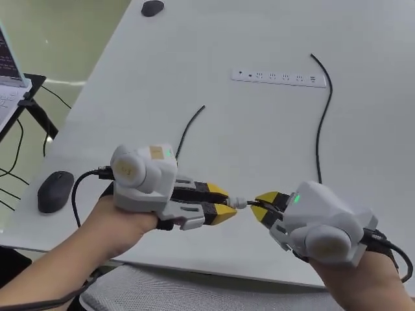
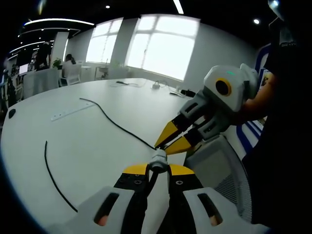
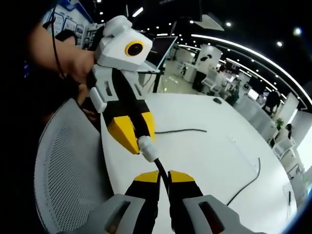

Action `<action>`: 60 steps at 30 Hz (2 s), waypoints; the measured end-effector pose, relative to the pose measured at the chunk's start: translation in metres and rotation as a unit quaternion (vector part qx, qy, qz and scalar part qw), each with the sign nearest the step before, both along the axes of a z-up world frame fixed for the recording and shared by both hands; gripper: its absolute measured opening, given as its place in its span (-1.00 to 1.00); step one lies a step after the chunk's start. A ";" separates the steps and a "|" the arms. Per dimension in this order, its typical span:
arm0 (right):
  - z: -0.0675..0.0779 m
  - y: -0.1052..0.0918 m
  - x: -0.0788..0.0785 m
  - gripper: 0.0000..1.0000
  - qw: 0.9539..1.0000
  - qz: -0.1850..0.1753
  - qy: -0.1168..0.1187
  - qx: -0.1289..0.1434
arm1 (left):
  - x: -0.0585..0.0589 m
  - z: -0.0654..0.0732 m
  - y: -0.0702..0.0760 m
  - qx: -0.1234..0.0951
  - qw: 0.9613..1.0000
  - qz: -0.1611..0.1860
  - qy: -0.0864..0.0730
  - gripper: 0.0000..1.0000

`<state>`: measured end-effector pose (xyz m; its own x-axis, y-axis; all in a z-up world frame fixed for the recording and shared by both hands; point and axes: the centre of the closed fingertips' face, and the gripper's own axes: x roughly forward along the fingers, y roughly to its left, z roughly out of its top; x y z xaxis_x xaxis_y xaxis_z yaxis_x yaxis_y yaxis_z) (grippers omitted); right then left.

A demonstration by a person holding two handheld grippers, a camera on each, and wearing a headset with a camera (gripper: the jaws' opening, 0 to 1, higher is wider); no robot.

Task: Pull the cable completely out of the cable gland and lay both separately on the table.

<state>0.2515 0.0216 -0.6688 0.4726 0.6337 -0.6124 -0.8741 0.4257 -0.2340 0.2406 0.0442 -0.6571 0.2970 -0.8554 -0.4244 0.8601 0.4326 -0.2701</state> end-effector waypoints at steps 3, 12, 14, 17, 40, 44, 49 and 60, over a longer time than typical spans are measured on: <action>0.000 -0.003 0.002 -0.99 1.000 -0.006 0.000 -0.001 | 0.000 0.001 0.002 -0.001 1.000 0.002 -0.001 -0.71; -0.006 -0.017 0.008 -1.00 0.999 -0.041 0.019 0.008 | 0.001 0.003 0.004 -0.003 1.000 0.001 -0.007 -0.71; -0.008 -0.019 0.008 -1.00 0.998 -0.052 0.029 0.019 | 0.001 0.003 0.004 -0.003 1.000 0.000 -0.008 -0.71; -0.012 -0.024 0.008 -1.00 0.997 -0.068 0.038 0.027 | 0.001 0.003 0.003 -0.005 1.000 -0.001 -0.008 -0.71; -0.034 -0.045 0.013 -0.99 0.976 -0.165 0.111 0.091 | 0.000 0.001 0.002 -0.004 1.000 -0.003 -0.005 -0.71; -0.041 -0.051 0.013 -1.00 0.971 -0.182 0.122 0.091 | 0.000 0.001 0.002 -0.004 1.000 -0.001 -0.004 -0.71; -0.052 -0.063 0.012 -1.00 0.962 -0.211 0.147 0.096 | -0.001 0.002 0.003 -0.007 1.000 0.001 -0.002 -0.71; -0.062 -0.073 0.007 -1.00 0.956 -0.232 0.161 0.084 | -0.005 -0.001 -0.002 -0.004 1.000 -0.005 0.001 -0.71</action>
<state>0.2590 -0.0509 -0.7311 0.5299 0.5041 -0.6820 -0.5977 0.7925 0.1214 0.2358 0.0422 -0.6577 0.2883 -0.8618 -0.4174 0.8635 0.4224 -0.2755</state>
